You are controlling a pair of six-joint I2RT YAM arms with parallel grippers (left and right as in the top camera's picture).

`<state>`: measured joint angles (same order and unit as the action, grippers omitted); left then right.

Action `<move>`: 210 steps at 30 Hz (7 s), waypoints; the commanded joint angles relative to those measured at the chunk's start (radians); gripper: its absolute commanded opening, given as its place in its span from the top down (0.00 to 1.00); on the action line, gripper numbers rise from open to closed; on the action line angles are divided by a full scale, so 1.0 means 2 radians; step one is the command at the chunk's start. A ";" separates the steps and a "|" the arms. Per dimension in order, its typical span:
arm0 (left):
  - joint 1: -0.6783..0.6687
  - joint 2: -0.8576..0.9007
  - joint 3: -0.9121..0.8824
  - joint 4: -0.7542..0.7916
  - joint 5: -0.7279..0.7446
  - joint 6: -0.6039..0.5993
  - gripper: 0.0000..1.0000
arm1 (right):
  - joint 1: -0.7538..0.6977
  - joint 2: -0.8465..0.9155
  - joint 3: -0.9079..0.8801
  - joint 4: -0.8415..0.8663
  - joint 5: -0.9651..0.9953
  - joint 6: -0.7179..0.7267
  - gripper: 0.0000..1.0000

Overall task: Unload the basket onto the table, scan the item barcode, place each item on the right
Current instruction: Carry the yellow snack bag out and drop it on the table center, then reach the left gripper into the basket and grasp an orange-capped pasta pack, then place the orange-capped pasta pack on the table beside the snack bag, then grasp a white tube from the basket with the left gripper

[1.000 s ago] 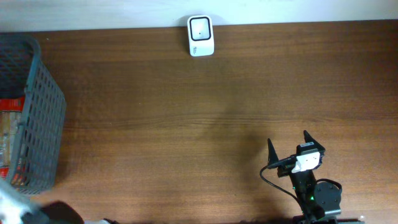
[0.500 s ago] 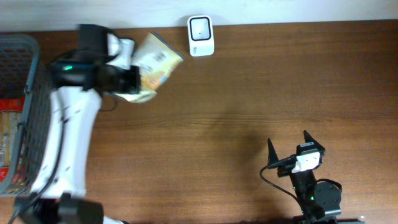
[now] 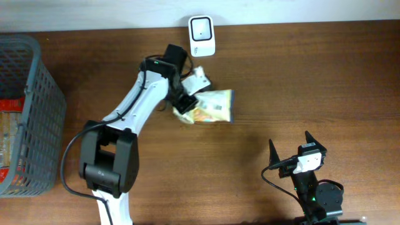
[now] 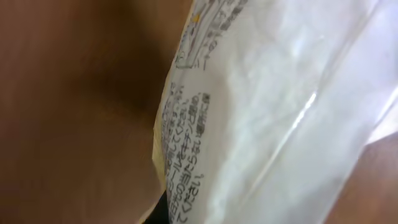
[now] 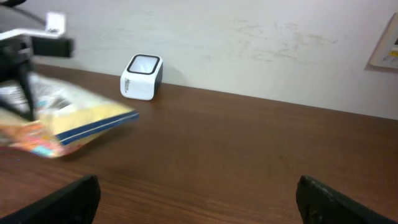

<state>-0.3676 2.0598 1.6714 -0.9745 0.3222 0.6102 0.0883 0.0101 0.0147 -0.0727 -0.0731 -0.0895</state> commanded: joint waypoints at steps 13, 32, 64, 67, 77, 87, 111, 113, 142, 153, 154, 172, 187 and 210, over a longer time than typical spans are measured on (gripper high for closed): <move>0.013 -0.049 0.245 -0.077 -0.187 -0.200 0.01 | -0.002 -0.003 -0.005 0.001 -0.002 -0.002 0.01; 0.520 -0.113 0.105 -0.055 -0.264 -0.347 0.01 | -0.002 -0.003 -0.005 0.001 -0.002 -0.002 0.01; 0.584 0.000 -0.108 0.211 -0.215 -0.123 0.44 | -0.002 -0.003 -0.005 0.001 -0.002 -0.002 0.01; 0.584 0.000 -0.108 0.211 -0.208 -0.123 0.76 | -0.002 -0.003 -0.005 0.001 -0.002 -0.002 0.01; 0.584 -0.115 -0.023 0.205 -0.047 -0.189 1.00 | -0.002 -0.003 -0.005 0.001 -0.002 -0.002 0.01; 0.517 -0.280 -0.009 0.265 0.002 -0.223 1.00 | -0.002 -0.003 -0.005 0.001 -0.002 -0.002 0.01; 0.020 -0.046 -0.052 0.058 -0.030 -0.522 1.00 | -0.002 -0.003 -0.005 0.001 -0.002 -0.002 0.01; -0.011 -0.022 -0.052 0.058 -0.025 -0.522 1.00 | -0.002 -0.003 -0.005 0.001 -0.002 -0.002 0.01; 0.504 -0.195 -0.107 0.101 -0.201 -0.338 0.01 | -0.002 -0.003 -0.005 0.001 -0.002 -0.002 0.01; 0.588 -0.105 -0.158 0.202 -0.201 -0.139 0.01 | -0.002 -0.003 -0.005 0.001 -0.002 -0.002 0.01; 0.593 -0.101 -0.158 0.210 -0.201 -0.135 0.01 | -0.002 -0.003 -0.005 0.001 -0.002 -0.002 0.01; 0.628 0.000 -0.157 0.255 -0.206 -0.106 0.94 | -0.002 -0.003 -0.005 0.001 -0.002 -0.002 0.01; 0.565 -0.190 -0.105 0.289 0.007 -0.193 1.00 | -0.002 -0.003 -0.005 0.001 -0.002 -0.002 0.01; 0.075 -0.069 -0.107 0.037 -0.068 -0.350 1.00 | -0.002 -0.003 -0.005 0.001 -0.002 -0.002 0.01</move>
<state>-0.1898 1.8824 1.4433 -0.8783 0.1856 -0.0525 0.0883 0.0101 0.0143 -0.0727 -0.0731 -0.0895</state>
